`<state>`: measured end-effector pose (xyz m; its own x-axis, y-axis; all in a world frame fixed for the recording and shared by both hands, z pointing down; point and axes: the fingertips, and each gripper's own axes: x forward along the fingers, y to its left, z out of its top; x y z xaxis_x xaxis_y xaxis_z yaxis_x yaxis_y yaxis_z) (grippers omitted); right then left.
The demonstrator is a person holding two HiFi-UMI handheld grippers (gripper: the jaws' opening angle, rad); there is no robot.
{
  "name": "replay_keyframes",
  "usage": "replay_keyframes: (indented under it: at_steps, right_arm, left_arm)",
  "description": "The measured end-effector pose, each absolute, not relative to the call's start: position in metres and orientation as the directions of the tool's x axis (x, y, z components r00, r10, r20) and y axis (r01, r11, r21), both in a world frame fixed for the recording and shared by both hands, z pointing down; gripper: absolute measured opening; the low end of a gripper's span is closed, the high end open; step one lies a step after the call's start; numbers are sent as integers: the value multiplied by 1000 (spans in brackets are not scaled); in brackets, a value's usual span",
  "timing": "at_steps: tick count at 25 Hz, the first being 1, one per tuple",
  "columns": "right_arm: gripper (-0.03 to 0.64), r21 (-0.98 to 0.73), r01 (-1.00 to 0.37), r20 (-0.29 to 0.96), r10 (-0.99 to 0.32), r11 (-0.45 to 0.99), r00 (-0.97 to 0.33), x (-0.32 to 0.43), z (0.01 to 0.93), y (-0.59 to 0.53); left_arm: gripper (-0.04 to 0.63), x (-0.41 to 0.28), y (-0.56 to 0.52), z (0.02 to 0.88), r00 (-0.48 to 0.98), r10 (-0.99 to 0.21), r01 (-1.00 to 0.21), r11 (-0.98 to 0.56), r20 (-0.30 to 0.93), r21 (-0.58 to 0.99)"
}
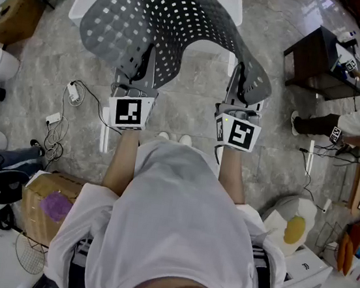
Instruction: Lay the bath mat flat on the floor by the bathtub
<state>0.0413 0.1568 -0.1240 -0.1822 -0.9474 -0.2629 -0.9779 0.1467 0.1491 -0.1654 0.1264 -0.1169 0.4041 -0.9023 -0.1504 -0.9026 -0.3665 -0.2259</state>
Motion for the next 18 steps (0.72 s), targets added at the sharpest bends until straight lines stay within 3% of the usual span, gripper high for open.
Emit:
replay_keyframes:
  at_steps: [18]
  right_arm:
    - [17,48,-989,-226,-963,141,-149,60,-107,163]
  left_arm:
    - [23,-169,132,-86,397,-915,-898,-372,-68,-235]
